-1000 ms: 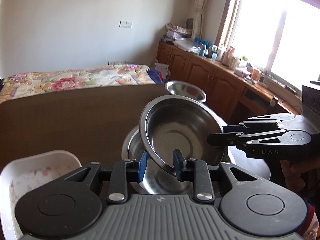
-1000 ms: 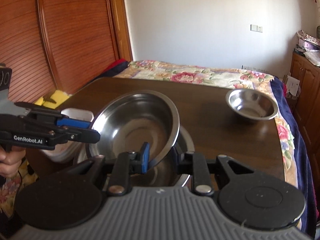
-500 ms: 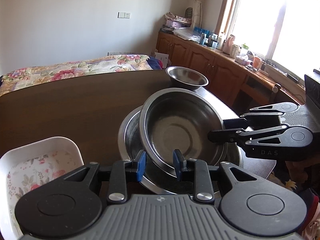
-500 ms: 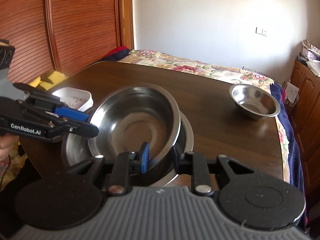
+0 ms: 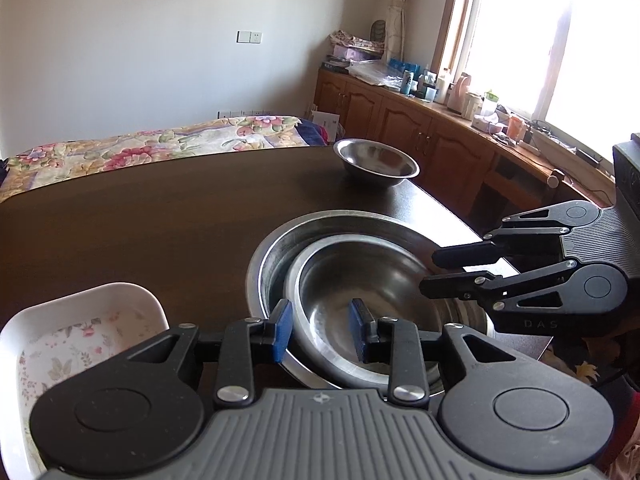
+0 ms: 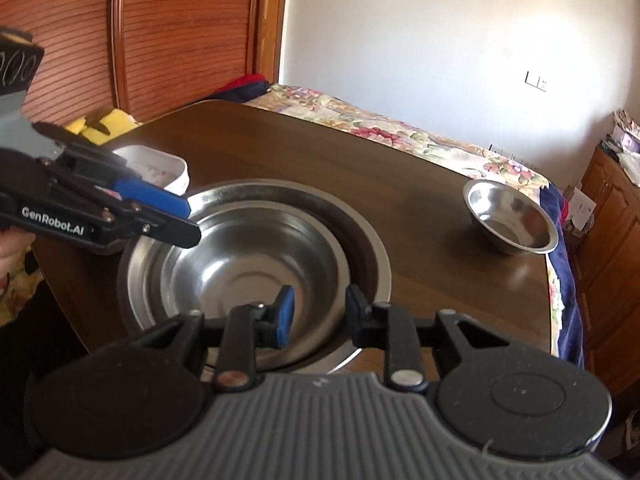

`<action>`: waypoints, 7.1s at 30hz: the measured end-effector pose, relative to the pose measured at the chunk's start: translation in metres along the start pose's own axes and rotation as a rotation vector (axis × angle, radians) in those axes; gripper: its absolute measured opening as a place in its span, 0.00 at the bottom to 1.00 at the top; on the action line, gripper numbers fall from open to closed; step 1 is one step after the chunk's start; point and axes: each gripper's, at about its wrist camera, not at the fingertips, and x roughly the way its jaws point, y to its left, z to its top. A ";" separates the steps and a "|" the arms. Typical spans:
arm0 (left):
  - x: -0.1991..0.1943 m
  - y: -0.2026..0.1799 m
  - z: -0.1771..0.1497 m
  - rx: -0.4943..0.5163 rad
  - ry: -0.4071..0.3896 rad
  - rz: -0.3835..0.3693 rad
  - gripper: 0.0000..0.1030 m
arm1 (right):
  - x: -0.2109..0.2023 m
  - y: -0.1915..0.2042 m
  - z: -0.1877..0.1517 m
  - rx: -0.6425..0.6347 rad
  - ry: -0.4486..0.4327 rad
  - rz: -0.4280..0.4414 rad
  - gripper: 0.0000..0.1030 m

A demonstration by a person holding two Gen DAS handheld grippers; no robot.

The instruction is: Organize plates and bowls

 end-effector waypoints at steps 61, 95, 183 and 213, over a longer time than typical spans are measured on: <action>0.173 -0.035 0.175 0.098 0.022 0.032 0.74 | 0.067 -0.186 -0.007 0.317 -0.237 -0.254 0.64; 0.248 -0.035 0.174 0.122 0.215 0.003 0.23 | 0.074 -0.198 -0.014 0.435 -0.189 -0.110 0.38; -0.001 -0.021 0.068 0.092 0.006 0.016 0.21 | -0.011 -0.055 -0.009 0.324 -0.288 -0.028 0.24; 0.011 -0.003 0.016 0.048 0.059 0.043 0.21 | 0.008 -0.013 -0.032 0.284 -0.204 -0.039 0.24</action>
